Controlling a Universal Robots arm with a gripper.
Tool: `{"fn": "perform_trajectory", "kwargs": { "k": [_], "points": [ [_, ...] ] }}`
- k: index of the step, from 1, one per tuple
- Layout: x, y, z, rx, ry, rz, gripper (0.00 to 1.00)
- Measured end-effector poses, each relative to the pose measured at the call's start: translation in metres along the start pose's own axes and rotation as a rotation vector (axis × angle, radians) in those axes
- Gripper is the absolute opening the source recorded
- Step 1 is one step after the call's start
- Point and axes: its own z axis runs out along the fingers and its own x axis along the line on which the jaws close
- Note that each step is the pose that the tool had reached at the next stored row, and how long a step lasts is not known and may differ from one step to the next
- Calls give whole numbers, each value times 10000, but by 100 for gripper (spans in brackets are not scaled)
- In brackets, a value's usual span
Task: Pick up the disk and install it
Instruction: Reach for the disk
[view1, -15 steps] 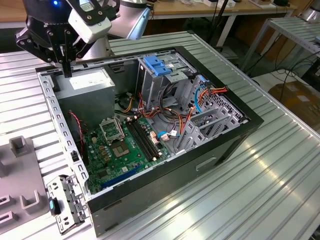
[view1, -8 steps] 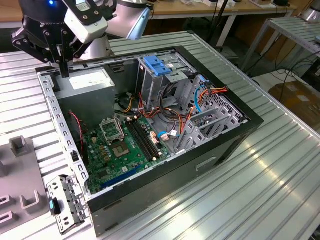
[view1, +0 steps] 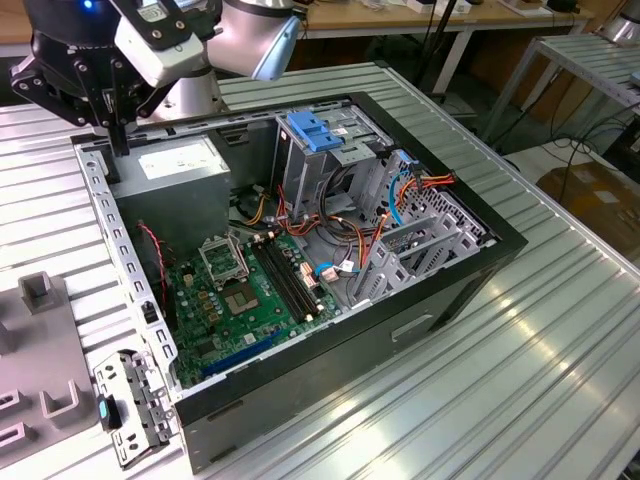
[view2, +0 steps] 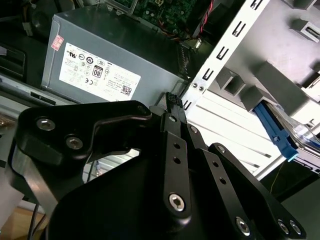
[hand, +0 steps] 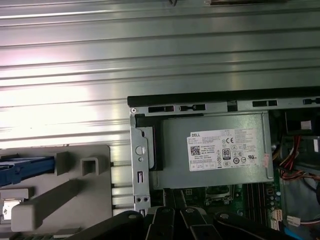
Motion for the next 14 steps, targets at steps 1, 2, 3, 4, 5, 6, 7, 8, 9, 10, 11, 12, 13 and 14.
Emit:
{"fn": "perform_trajectory", "kwargs": {
  "k": [1, 2, 3, 4, 5, 6, 7, 8, 9, 10, 11, 12, 13, 14],
  "points": [
    [13, 2, 0, 0, 0, 0, 11],
    [25, 4, -1, 0, 0, 0, 11],
    [37, 6, -1, 0, 0, 0, 11],
    [45, 7, -1, 0, 0, 0, 11],
    [53, 8, -1, 0, 0, -1, 11],
    [60, 10, -1, 0, 0, -1, 11],
    [69, 11, -2, 1, 1, -1, 11],
    [77, 12, -2, 1, 0, -1, 11],
    [91, 15, -2, 0, 0, 0, 11],
    [101, 16, -2, 0, 0, 0, 11],
    [109, 18, -2, 0, -1, 0, 11],
    [130, 21, -3, 1, 0, 0, 11],
    [145, 24, -3, 0, 0, 0, 11],
    [159, 26, -3, 0, 0, 0, 11]
  ]
}}
